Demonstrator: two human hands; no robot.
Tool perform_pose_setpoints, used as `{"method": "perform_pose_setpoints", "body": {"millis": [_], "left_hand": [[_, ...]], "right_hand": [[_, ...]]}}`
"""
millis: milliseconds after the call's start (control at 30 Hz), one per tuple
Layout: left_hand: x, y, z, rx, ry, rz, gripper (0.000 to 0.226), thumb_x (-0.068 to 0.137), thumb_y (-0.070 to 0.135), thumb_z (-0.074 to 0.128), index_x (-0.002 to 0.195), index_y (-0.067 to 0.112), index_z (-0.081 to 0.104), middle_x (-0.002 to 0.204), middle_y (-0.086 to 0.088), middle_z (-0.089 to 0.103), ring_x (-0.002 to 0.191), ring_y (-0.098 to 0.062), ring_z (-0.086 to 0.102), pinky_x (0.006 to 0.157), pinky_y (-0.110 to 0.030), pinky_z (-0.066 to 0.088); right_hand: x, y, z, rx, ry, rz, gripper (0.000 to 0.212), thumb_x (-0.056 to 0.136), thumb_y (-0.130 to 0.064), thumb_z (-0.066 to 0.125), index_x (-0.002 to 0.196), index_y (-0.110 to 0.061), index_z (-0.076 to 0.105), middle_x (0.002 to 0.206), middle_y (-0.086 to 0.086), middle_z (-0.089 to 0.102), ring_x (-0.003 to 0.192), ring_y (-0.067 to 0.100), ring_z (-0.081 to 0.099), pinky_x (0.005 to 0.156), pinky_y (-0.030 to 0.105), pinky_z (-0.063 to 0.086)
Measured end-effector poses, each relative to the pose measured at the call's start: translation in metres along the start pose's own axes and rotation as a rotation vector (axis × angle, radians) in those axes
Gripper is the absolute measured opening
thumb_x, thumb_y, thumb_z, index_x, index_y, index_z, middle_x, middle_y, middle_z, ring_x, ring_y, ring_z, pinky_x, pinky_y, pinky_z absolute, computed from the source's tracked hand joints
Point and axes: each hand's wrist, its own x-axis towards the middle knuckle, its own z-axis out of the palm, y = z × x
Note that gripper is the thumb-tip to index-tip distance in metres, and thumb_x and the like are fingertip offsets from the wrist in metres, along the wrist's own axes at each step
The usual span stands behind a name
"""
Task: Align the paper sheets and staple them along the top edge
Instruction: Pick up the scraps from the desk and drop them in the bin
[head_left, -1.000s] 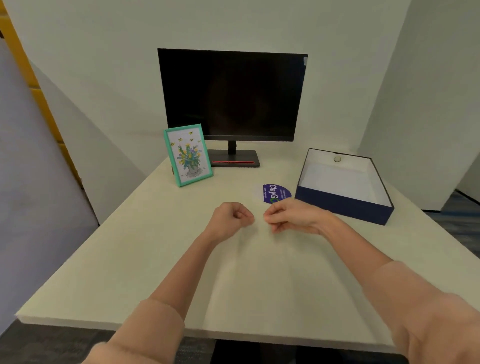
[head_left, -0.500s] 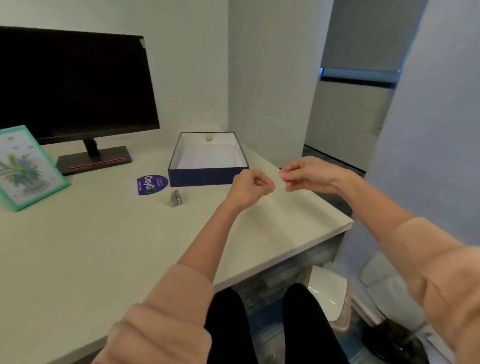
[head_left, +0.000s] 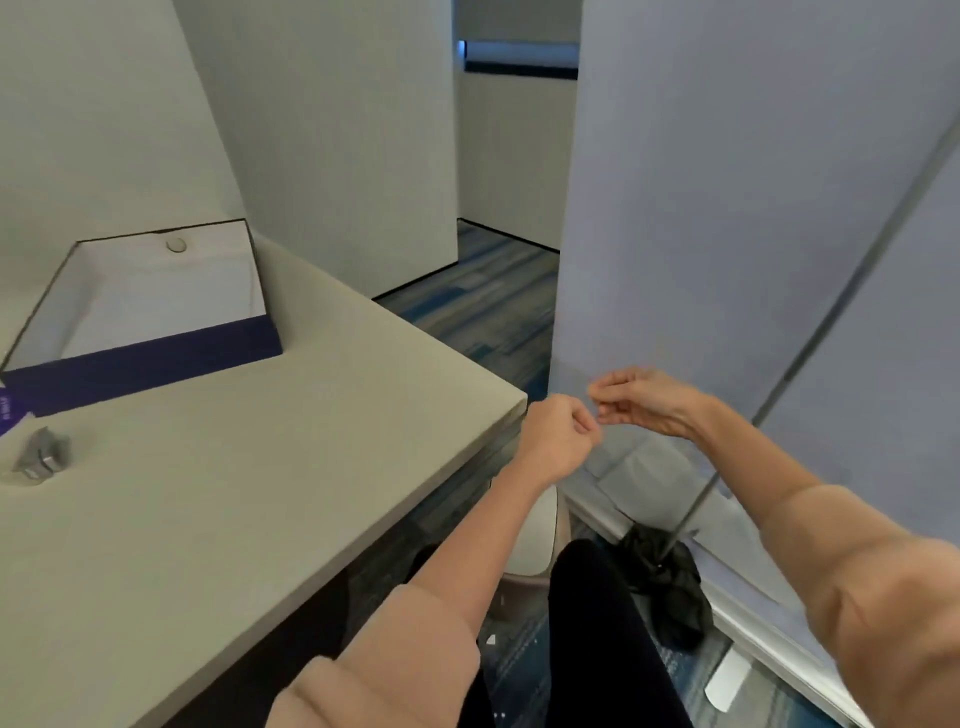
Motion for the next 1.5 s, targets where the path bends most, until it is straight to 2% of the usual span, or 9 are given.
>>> {"method": "perform_pose_setpoints", "body": {"millis": [167, 367, 600, 767, 900, 967, 1033, 1167, 1500], "left_hand": [[0.031, -0.069, 0.046, 0.064, -0.095, -0.279, 0.014, 0.082, 0.009, 0.063, 0.088, 0.006, 0.076, 0.094, -0.004, 0.074, 0.096, -0.02, 0.067, 0.089, -0.029, 0.053], [0.08, -0.158, 0.07, 0.107, -0.157, -0.52, 0.012, 0.074, 0.016, 0.066, 0.079, 0.011, 0.075, 0.089, -0.001, 0.075, 0.087, -0.017, 0.068, 0.08, -0.028, 0.055], [0.109, -0.224, 0.106, 0.098, -0.288, -0.749, 0.036, 0.09, 0.02, 0.053, 0.124, 0.009, 0.06, 0.127, -0.007, 0.062, 0.119, -0.022, 0.056, 0.104, -0.031, 0.043], [0.123, -0.239, 0.126, 0.139, -0.361, -0.669, 0.039, 0.102, 0.01, 0.035, 0.14, 0.003, 0.039, 0.147, -0.01, 0.042, 0.133, -0.02, 0.041, 0.1, -0.017, 0.027], [0.129, -0.261, 0.135, 0.321, -0.43, -0.565, 0.031, 0.101, 0.006, 0.035, 0.124, 0.016, 0.053, 0.118, -0.007, 0.06, 0.078, -0.01, 0.051, 0.056, -0.001, 0.042], [0.133, -0.276, 0.137, 0.414, -0.34, -0.593, 0.02, 0.093, 0.018, 0.046, 0.097, 0.021, 0.066, 0.113, -0.009, 0.066, 0.09, -0.018, 0.058, 0.073, -0.017, 0.051], [0.136, -0.285, 0.138, 0.484, -0.364, -0.574, 0.025, 0.089, 0.021, 0.05, 0.103, 0.019, 0.071, 0.113, -0.008, 0.068, 0.102, -0.027, 0.062, 0.084, -0.033, 0.05], [0.138, -0.28, 0.138, 0.495, -0.395, -0.537, 0.028, 0.092, 0.015, 0.049, 0.106, 0.015, 0.073, 0.113, -0.008, 0.069, 0.105, -0.027, 0.062, 0.075, -0.03, 0.043], [0.14, -0.286, 0.136, 0.513, -0.356, -0.496, 0.026, 0.087, 0.005, 0.047, 0.101, 0.009, 0.068, 0.113, -0.01, 0.065, 0.108, -0.03, 0.059, 0.085, -0.037, 0.048]], "right_hand": [[0.038, 0.073, 0.001, -0.064, 0.053, 0.125, 0.011, 0.089, -0.001, 0.061, 0.081, -0.007, 0.059, 0.072, 0.007, 0.057, 0.063, 0.013, 0.058, 0.065, 0.024, 0.054], [0.101, 0.152, 0.025, -0.141, -0.082, 0.268, 0.009, 0.088, -0.002, 0.063, 0.081, -0.007, 0.061, 0.073, 0.007, 0.06, 0.062, 0.013, 0.059, 0.064, 0.022, 0.053], [0.158, 0.226, 0.054, -0.32, -0.118, 0.386, 0.017, 0.084, 0.0, 0.058, 0.068, -0.007, 0.056, 0.068, 0.007, 0.053, 0.054, 0.007, 0.053, 0.059, 0.018, 0.05], [0.189, 0.265, 0.077, -0.541, -0.118, 0.383, 0.033, 0.084, -0.01, 0.061, 0.054, -0.017, 0.05, 0.059, 0.001, 0.054, 0.06, 0.018, 0.058, 0.064, 0.03, 0.048], [0.201, 0.28, 0.083, -0.717, -0.118, 0.325, 0.029, 0.088, -0.021, 0.058, 0.06, -0.021, 0.049, 0.082, 0.008, 0.063, 0.076, 0.019, 0.054, 0.068, 0.027, 0.038], [0.203, 0.283, 0.081, -0.753, -0.135, 0.295, 0.013, 0.087, -0.014, 0.054, 0.079, -0.012, 0.064, 0.098, 0.012, 0.069, 0.084, 0.021, 0.058, 0.07, 0.027, 0.038], [0.205, 0.288, 0.079, -0.779, -0.177, 0.265, 0.024, 0.086, -0.009, 0.05, 0.094, -0.006, 0.072, 0.103, 0.014, 0.071, 0.095, 0.029, 0.063, 0.074, 0.03, 0.043], [0.206, 0.291, 0.072, -0.804, -0.202, 0.184, 0.038, 0.084, -0.002, 0.047, 0.107, -0.013, 0.075, 0.114, 0.008, 0.071, 0.107, 0.028, 0.061, 0.09, 0.03, 0.045], [0.208, 0.284, 0.074, -0.917, -0.169, 0.156, 0.032, 0.081, -0.005, 0.054, 0.112, -0.01, 0.061, 0.112, 0.011, 0.066, 0.106, 0.032, 0.059, 0.085, 0.037, 0.047]]}}
